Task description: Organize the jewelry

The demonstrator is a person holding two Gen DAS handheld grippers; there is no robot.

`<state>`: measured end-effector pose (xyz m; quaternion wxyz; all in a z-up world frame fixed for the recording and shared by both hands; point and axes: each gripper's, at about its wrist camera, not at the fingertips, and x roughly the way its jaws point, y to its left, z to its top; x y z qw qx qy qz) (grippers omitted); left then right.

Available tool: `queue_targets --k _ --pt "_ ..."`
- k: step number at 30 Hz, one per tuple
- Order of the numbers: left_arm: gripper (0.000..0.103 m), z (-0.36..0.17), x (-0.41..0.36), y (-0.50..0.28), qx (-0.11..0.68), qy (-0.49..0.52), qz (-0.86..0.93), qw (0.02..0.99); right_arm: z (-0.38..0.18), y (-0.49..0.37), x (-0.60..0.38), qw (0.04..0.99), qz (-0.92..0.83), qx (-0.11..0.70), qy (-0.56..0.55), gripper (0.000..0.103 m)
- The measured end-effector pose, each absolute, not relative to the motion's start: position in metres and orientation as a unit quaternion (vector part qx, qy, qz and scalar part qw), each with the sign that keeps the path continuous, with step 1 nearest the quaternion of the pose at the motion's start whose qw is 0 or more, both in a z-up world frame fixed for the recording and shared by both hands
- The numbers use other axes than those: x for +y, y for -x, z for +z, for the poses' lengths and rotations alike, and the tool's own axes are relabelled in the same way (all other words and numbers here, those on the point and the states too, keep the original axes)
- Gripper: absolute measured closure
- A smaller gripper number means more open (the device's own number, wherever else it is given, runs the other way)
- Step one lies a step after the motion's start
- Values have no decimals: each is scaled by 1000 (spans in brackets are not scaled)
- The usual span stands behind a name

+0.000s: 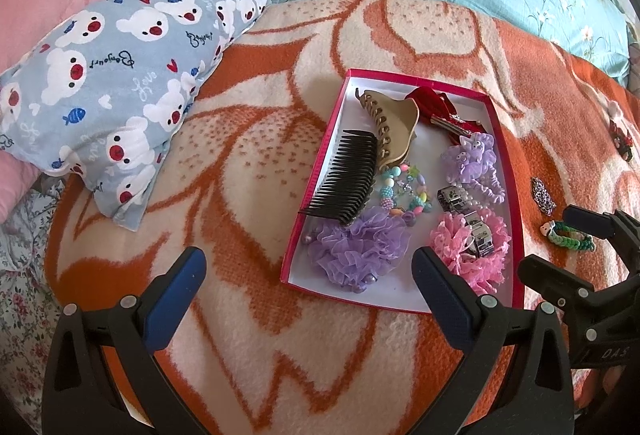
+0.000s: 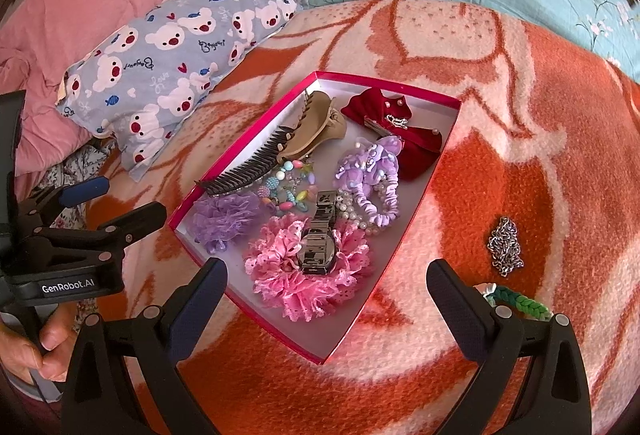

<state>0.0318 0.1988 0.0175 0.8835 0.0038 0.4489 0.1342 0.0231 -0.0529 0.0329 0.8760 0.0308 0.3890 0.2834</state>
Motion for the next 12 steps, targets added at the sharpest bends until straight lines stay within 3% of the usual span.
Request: queue_targets --k 12 --pt "0 9 193 -46 460 6 118 880 26 -31 -63 879 279 384 -42 2"
